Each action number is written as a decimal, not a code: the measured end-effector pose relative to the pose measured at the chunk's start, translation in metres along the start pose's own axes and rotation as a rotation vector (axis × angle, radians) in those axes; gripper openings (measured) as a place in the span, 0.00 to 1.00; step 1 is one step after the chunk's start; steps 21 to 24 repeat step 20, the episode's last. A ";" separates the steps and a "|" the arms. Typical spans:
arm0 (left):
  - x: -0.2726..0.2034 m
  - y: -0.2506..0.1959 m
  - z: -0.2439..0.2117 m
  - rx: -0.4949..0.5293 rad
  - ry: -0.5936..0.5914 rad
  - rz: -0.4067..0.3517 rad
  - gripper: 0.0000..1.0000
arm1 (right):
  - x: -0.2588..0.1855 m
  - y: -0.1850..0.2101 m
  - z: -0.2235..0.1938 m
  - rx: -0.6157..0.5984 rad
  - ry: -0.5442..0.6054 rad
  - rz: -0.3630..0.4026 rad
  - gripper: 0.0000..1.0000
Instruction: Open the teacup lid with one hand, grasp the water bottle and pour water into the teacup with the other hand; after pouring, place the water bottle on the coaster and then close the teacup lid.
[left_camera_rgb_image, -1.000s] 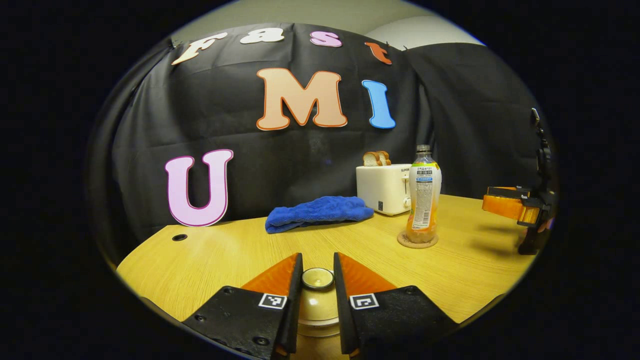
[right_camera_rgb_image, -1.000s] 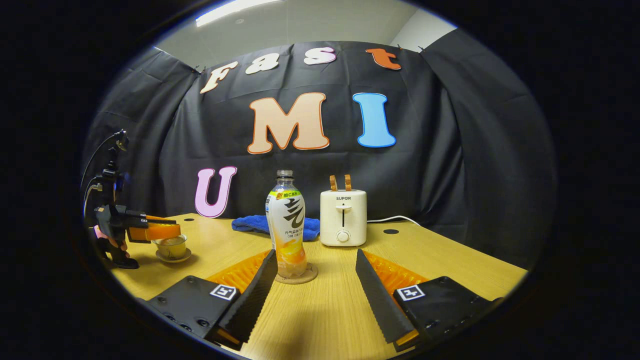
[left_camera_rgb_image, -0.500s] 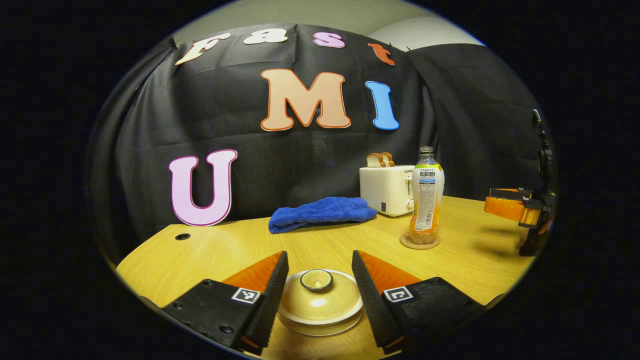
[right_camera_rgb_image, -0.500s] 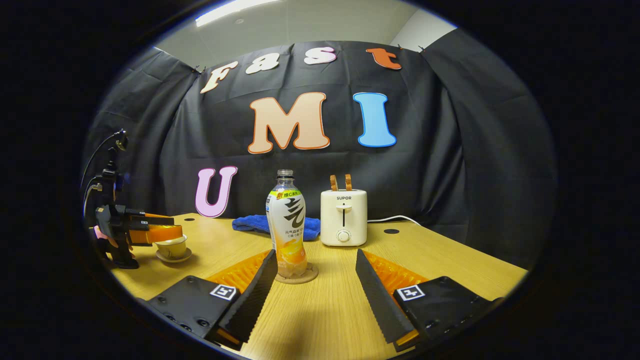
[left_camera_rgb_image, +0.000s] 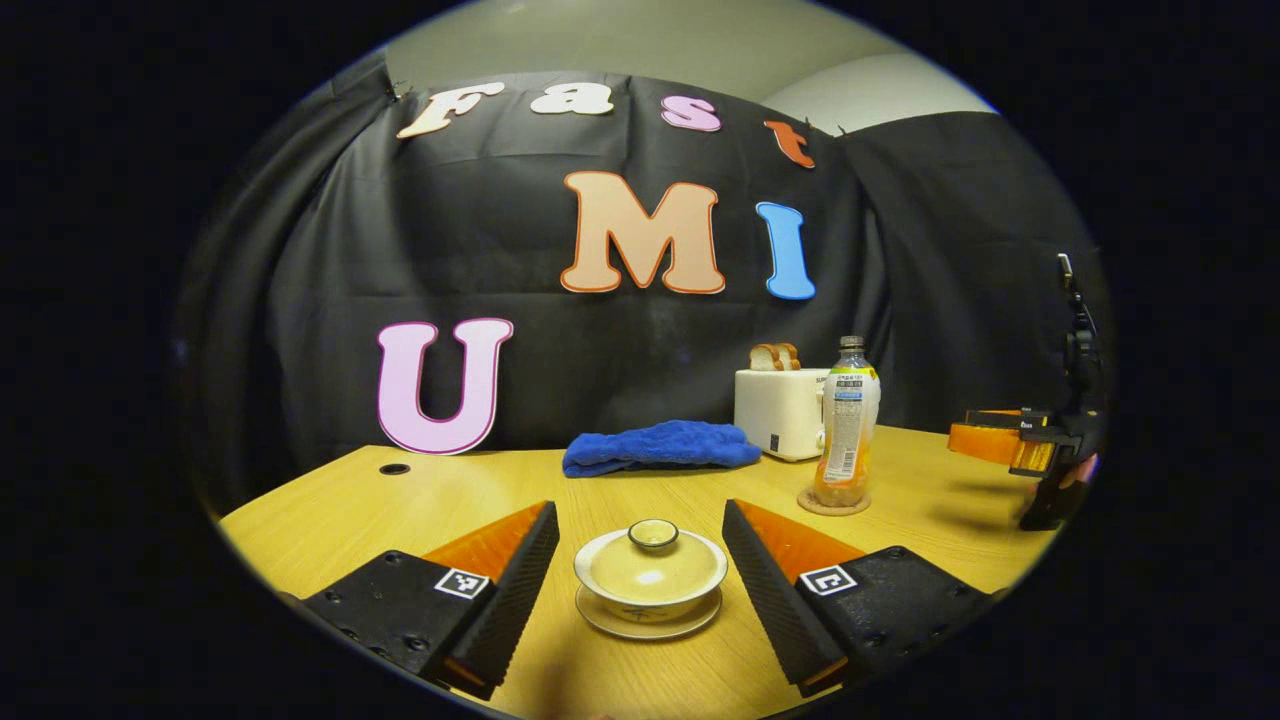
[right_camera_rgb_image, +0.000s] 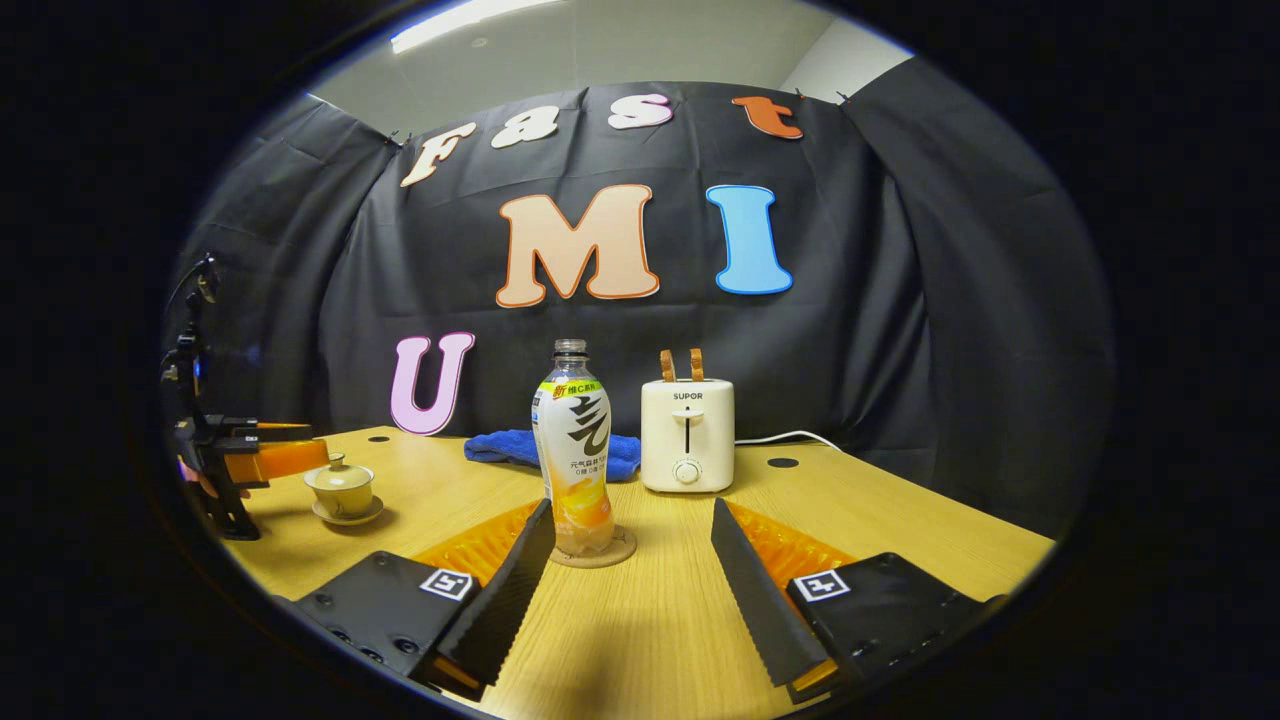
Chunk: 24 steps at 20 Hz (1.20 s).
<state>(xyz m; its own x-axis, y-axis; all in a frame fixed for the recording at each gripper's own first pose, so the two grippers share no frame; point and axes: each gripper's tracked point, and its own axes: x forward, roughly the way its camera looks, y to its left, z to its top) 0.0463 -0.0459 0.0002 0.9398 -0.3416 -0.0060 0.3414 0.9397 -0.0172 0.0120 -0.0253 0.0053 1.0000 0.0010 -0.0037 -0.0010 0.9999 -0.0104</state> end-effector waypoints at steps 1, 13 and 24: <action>-0.005 0.005 0.000 0.003 -0.001 0.025 0.96 | -0.001 0.000 0.000 0.000 0.000 0.000 0.99; -0.054 0.074 0.000 0.014 0.002 0.396 0.96 | 0.000 0.000 0.000 0.000 -0.002 0.000 0.99; -0.057 0.078 0.001 0.015 0.002 0.436 0.96 | 0.000 0.000 0.000 0.000 -0.003 0.000 0.99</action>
